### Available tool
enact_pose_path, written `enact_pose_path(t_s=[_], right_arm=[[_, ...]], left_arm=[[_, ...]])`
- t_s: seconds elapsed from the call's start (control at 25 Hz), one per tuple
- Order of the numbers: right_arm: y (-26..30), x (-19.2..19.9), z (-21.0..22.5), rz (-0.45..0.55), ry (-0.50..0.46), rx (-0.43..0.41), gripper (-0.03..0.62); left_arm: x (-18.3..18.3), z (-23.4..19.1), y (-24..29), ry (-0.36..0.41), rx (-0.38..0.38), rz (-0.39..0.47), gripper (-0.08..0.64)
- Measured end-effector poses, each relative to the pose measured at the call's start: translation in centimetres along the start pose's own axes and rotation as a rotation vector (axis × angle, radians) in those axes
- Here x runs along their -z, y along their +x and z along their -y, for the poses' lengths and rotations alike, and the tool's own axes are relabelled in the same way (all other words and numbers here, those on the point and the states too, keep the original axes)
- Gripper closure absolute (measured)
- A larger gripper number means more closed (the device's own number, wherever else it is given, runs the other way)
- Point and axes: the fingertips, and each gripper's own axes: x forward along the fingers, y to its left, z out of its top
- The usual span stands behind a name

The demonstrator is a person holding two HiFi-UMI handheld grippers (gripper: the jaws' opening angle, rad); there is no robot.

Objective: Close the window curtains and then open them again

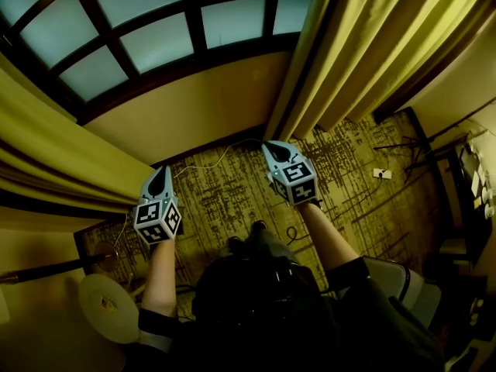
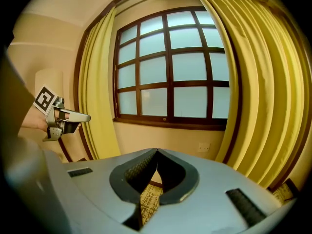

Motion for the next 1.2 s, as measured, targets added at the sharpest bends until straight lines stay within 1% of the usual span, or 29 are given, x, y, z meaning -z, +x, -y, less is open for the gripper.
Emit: enact_pose_path(t_s=[0.12,0.28,0.52,0.64,0.8,1.0,1.2], right_arm=[[-0.1,-0.1,0.0,0.000,0.006,0.021,0.592],[-0.9,0.1,1.3,-0.001,0.011,0.054,0.592],[-1.6,0.0,5.3,0.009,0.021,0.100,0.592],[-1.8,0.0,7.5,0.015,0.032,0.103,0.592],[-2.5,0.7,11.1,0.004,0.041,0.088,0.592],[-2.6,1.5,16.4,0.011,0.040,0.065,0.592],[-3.2,0.7,22.0,0.029,0.023,0.034,0.592]], left_arm=[[-0.2,0.7,0.6,0.003,0.038,0.003,0.559],[-0.6,2.1,1.4,-0.005,0.081,0.004,0.558],[-2.4,4.4,3.1,0.014,0.106,0.019,0.558],[-3.0,6.0,4.4,0.015,0.107,0.024,0.558],[-3.2,9.8,6.8,0.020,0.119,0.011,0.558],[-4.7,15.0,10.2,0.027,0.125,0.011,0.558],[-6.5,21.0,14.4,0.028,0.139,0.019,0.557]])
